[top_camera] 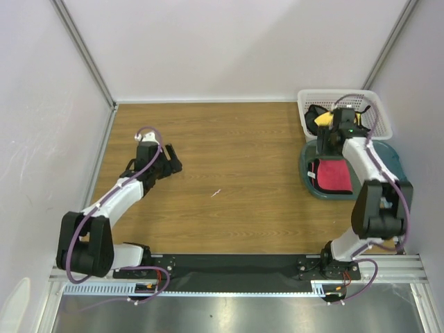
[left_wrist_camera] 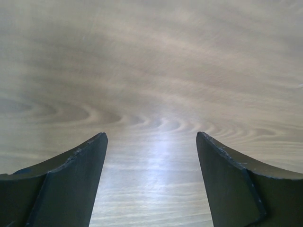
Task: Fold and stack the towels
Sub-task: Neatly place the folded towel into the bin, then grab crumpled towel
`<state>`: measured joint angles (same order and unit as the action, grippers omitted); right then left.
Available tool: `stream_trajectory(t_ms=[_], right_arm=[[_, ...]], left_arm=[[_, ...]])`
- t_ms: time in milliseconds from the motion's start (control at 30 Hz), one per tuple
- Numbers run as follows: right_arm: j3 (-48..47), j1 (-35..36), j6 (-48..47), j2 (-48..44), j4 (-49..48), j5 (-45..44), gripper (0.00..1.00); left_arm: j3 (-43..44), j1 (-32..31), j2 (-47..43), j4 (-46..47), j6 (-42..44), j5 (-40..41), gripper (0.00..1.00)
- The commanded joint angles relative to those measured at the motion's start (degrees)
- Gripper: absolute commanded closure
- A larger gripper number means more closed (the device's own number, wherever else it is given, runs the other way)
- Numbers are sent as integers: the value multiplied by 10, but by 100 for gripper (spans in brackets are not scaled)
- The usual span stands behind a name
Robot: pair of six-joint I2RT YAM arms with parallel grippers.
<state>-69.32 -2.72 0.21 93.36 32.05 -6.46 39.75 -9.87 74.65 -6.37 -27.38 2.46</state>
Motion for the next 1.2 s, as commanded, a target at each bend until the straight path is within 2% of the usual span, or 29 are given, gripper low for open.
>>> stream_trajectory(t_ms=[0, 33, 67, 333, 400, 533, 633, 767, 867, 1000, 1167], right_arm=[[-67, 0, 0, -107, -24, -36, 25], [-78, -1, 0, -118, -27, -43, 5], [-94, -1, 0, -130, -35, -47, 0], [-90, -9, 8, -205, -138, -44, 0], [-90, -13, 21, -203, -150, -41, 0], [-102, -37, 72, -177, -175, -51, 0], [-122, -74, 111, -143, -197, -22, 0], [-178, -117, 132, -64, -204, -28, 0], [-240, -126, 122, -13, -187, -43, 0], [-268, -133, 95, 79, -213, -57, 0], [-321, -151, 135, 174, -208, -36, 1]], left_arm=[[55, 4, -38, 5, 28, -17, 16], [63, 3, -47, 1, 31, -17, 16], [82, 4, -51, -1, 36, -18, 14], [225, 3, -79, -67, 92, 4, 6], [238, 4, -97, -72, 101, 16, 0], [242, 5, -132, -67, 117, 28, 0], [214, 5, -159, -52, 124, 12, 0], [173, 4, -177, -18, 126, -3, 0], [164, 5, -170, -18, 117, -4, 0], [154, 4, -158, -11, 109, -9, 0], [144, 4, -149, -9, 104, -8, 0]])
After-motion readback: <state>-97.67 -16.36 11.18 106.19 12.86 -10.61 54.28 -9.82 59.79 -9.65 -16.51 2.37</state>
